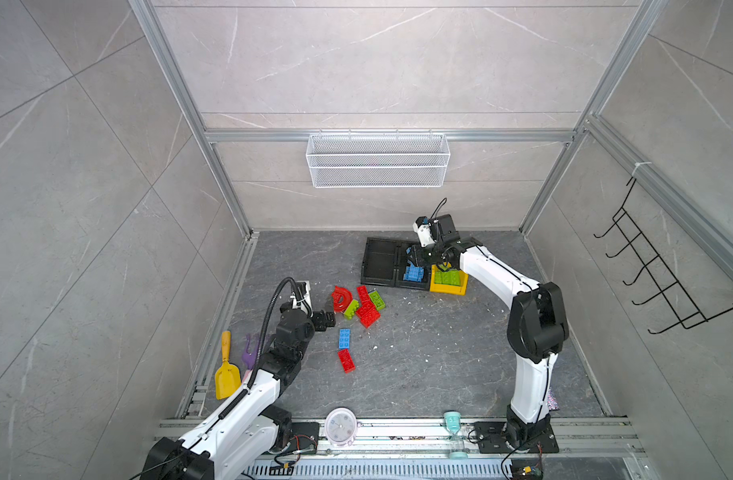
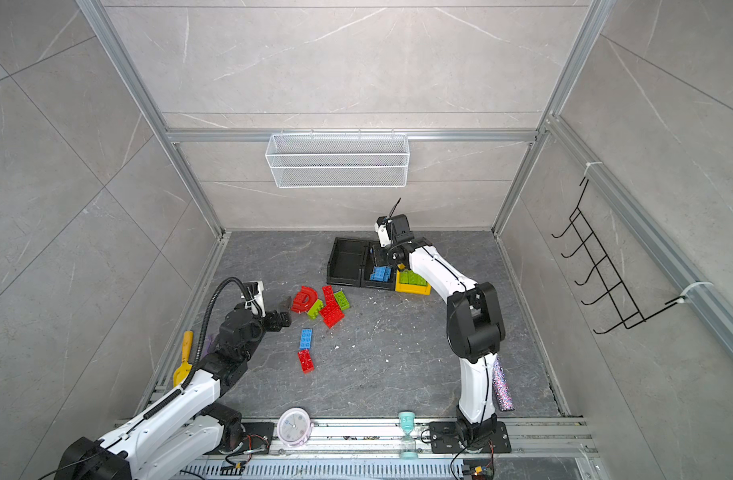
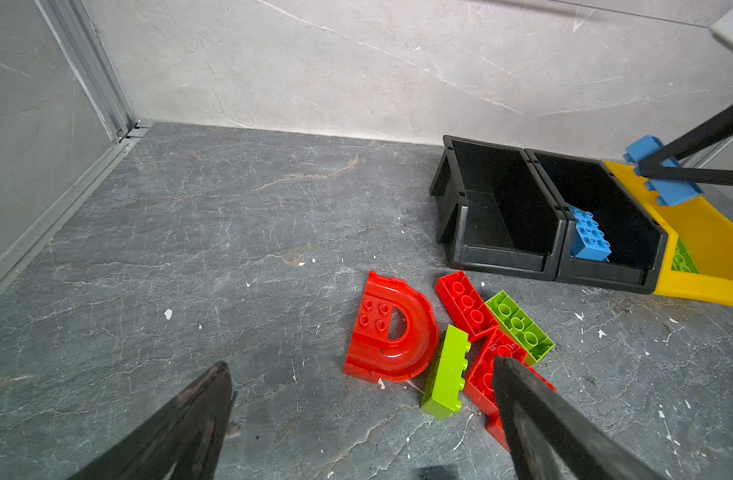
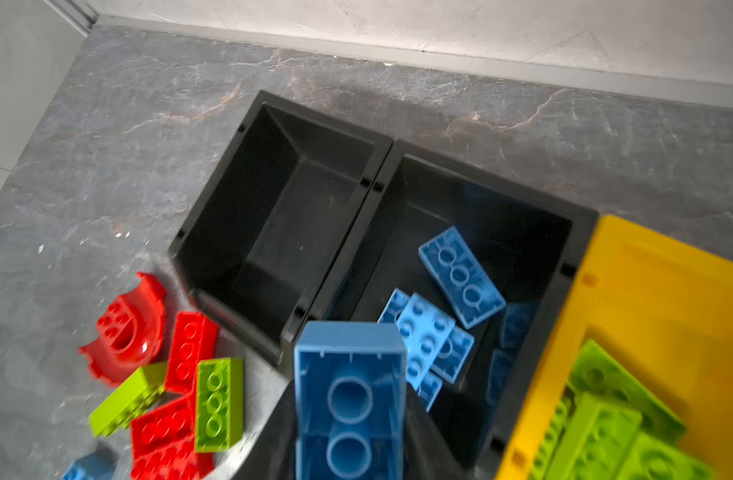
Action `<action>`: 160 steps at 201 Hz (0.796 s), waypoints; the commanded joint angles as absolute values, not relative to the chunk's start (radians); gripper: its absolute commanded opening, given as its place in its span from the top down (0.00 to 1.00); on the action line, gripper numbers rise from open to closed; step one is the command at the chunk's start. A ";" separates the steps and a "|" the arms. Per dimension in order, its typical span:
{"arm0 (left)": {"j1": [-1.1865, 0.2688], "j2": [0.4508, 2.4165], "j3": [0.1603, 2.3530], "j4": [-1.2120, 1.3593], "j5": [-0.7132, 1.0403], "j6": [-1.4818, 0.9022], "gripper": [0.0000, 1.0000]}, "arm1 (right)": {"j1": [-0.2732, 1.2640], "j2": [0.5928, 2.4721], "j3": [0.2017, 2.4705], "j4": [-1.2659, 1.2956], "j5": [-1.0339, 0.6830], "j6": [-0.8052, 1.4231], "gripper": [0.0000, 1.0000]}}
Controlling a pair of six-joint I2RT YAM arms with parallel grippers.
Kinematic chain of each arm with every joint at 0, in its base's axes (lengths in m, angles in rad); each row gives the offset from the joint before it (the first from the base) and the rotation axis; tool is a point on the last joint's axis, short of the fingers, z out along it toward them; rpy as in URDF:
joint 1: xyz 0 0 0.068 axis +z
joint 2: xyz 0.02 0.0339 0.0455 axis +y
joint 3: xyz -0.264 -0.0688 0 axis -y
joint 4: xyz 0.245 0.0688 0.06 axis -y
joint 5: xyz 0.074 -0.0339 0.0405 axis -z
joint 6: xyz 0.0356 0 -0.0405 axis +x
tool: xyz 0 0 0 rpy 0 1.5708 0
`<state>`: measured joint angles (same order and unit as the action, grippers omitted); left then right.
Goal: Sort the legos into containers by color
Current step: 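Carry the blue brick over the black bin and release it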
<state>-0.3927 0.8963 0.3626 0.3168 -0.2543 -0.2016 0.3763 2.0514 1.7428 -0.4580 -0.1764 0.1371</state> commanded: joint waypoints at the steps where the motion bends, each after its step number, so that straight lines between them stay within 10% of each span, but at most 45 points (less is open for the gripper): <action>1: -0.391 0.892 0.407 0.334 -0.262 -0.210 0.00 | 0.374 2.134 1.838 -0.521 -0.202 0.160 0.71; 39: -0.392 0.870 0.395 0.342 -0.253 -0.204 0.00 | 0.357 2.212 1.943 -0.558 -0.193 0.186 0.66; 78: -0.390 0.865 0.393 0.345 -0.253 -0.209 0.00 | 0.357 2.182 1.956 -0.590 -0.190 0.175 0.29; 160: -0.388 0.799 0.362 0.344 -0.333 -0.234 0.00 | 0.686 1.784 1.431 -0.417 -0.099 0.233 0.31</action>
<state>-0.3927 0.8326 0.3622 0.3176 -0.2802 -0.2111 0.5240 1.8820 1.5539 -0.4889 -0.1448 0.1913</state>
